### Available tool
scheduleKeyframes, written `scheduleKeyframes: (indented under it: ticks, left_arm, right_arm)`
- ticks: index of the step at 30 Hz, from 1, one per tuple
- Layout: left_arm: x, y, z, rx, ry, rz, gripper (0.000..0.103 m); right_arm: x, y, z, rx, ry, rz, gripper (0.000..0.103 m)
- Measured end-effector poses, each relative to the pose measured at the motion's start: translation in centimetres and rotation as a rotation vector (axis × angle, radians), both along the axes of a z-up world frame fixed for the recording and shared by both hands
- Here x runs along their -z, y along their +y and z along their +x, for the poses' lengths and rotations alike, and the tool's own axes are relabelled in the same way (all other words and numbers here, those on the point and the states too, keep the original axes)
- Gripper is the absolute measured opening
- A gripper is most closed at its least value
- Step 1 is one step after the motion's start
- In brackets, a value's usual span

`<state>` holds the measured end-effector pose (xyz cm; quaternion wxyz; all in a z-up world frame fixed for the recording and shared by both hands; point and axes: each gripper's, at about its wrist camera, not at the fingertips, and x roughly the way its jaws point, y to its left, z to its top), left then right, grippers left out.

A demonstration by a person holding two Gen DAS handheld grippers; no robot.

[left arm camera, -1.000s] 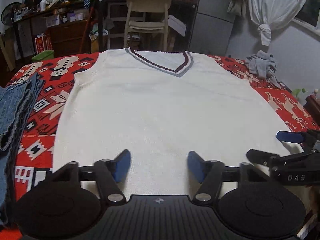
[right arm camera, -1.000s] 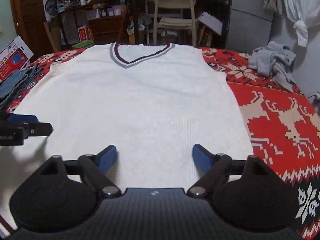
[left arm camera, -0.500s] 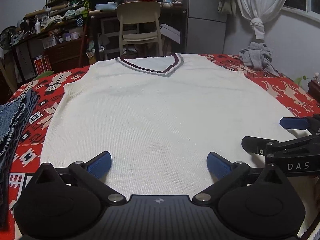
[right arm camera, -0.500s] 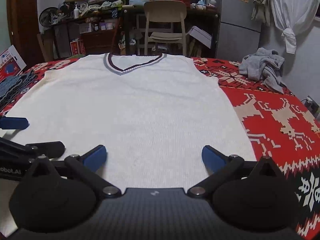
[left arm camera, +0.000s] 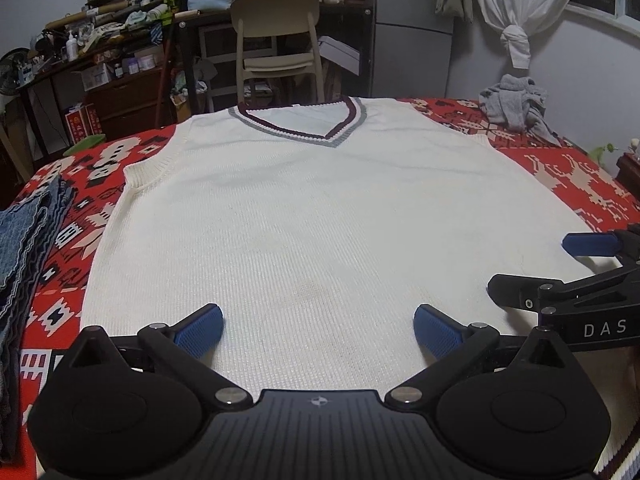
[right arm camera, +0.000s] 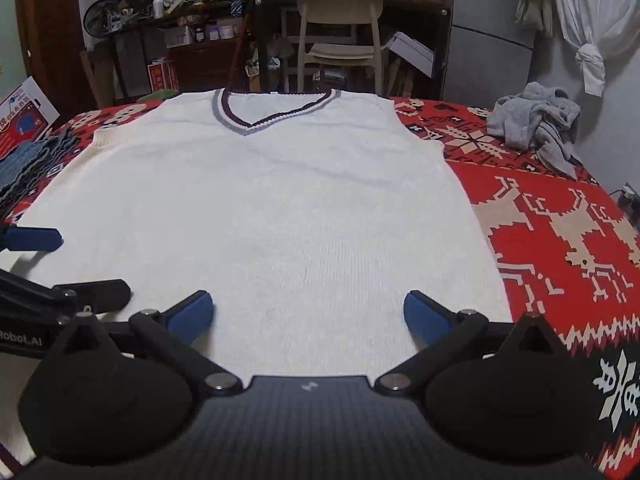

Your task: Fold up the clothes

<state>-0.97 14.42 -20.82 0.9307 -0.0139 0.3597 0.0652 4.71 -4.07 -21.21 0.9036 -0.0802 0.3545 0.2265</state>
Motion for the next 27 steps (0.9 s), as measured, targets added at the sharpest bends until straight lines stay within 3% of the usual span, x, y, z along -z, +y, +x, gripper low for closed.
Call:
scheduleKeyframes:
  ticks: [4,9,13,18,27]
  left_arm:
    - [-0.4,0.2,0.4,-0.044,0.01,0.009,0.102]
    - [-1.9,1.6,1.1,-0.094,0.016,0.005,0.099]
    - [-3.2,3.1,2.3,-0.122,0.008,0.014,0.099]
    - [-4.1,5.6,5.0,-0.12,0.034,-0.02,0.099]
    - [-4.3,10.4,11.7,-0.089,0.065,0.027,0.102]
  right_arm:
    - [-0.2,0.1,0.2,0.061,0.01,-0.002,0.102]
    - [-1.6,0.0,1.2,0.043,0.068,0.012,0.102]
    - [-3.4,0.2,2.9,0.033,0.04,-0.016,0.102]
    - [-5.5,0.8,6.3,0.017,0.007,-0.024,0.102]
    - [-5.5,1.4,14.9,0.044,-0.02,-0.04,0.102]
